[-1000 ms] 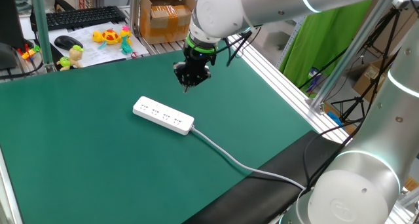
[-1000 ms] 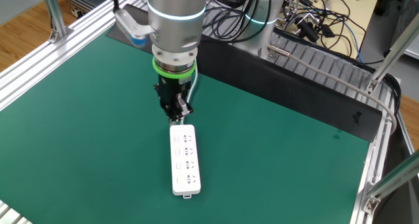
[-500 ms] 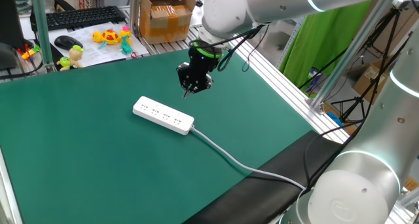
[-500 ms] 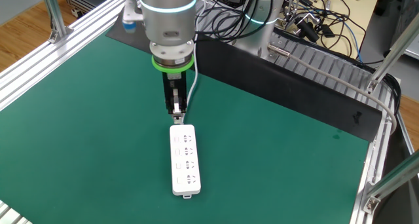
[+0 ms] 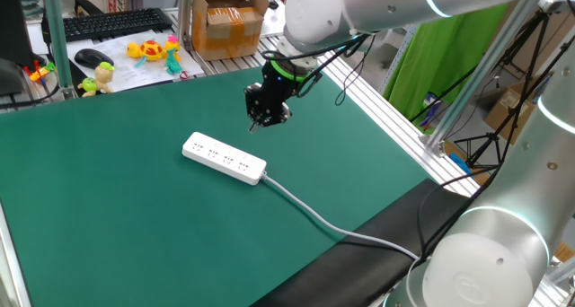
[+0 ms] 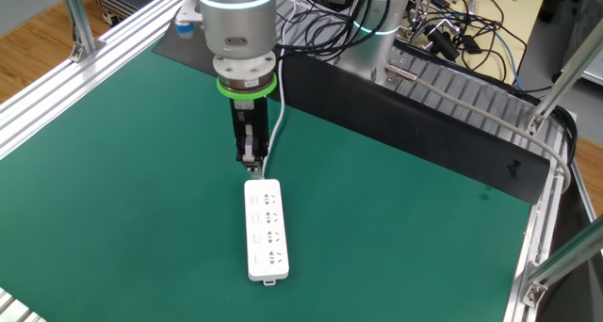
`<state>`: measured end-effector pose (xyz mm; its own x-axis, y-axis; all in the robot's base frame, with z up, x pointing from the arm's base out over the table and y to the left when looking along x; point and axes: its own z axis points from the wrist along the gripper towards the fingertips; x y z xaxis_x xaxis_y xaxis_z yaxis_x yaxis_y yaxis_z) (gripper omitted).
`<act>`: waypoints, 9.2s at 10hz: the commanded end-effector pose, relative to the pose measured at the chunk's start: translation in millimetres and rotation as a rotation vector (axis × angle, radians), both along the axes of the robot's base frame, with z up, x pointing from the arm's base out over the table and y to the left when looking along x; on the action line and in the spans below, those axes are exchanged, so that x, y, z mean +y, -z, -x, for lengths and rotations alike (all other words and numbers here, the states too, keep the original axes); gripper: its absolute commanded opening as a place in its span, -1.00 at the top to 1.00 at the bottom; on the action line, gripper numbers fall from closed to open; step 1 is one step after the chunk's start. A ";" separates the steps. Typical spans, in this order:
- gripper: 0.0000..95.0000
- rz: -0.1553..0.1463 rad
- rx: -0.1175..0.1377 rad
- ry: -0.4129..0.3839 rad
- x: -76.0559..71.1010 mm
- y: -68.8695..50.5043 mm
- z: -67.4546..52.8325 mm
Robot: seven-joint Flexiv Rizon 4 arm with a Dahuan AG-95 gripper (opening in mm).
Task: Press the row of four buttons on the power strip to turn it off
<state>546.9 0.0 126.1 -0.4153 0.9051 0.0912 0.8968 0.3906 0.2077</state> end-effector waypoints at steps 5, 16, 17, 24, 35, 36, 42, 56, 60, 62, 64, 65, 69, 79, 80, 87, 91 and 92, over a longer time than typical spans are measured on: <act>1.00 0.072 0.025 0.146 -3.0 4.7 -15.3; 1.00 0.097 0.067 0.467 -4.3 12.0 -24.3; 0.60 0.093 0.070 0.492 -4.6 13.3 -25.7; -1.00 0.078 0.174 0.746 -9.2 27.5 -38.5; -1.00 0.069 0.160 0.702 -17.8 50.7 -36.1; -1.00 0.070 0.159 0.695 -17.9 50.7 -36.1; -1.00 0.068 0.160 0.669 -17.9 52.9 -35.8; -1.00 0.028 0.117 0.672 -17.6 71.9 -32.7; -1.00 0.023 0.105 0.673 -15.6 75.9 -32.3; -1.00 0.021 0.103 0.677 -15.3 75.7 -32.4; -1.00 0.023 0.103 0.676 -14.8 75.5 -32.5; -1.00 0.039 0.099 0.678 -14.1 75.2 -32.6; -1.00 0.044 0.102 0.660 -13.9 75.1 -32.7; -1.00 0.048 0.225 0.688 -13.9 75.1 -32.7; -1.00 0.040 0.219 0.688 -13.9 75.1 -32.7; -1.00 0.020 0.184 0.690 -7.5 87.2 -35.3; -1.00 0.021 0.183 0.690 -6.2 92.4 -37.1; -1.00 0.020 0.183 0.690 -6.6 93.0 -37.3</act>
<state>583.7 -6.7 32.6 0.2724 0.9583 0.0862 0.9608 -0.2758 0.0300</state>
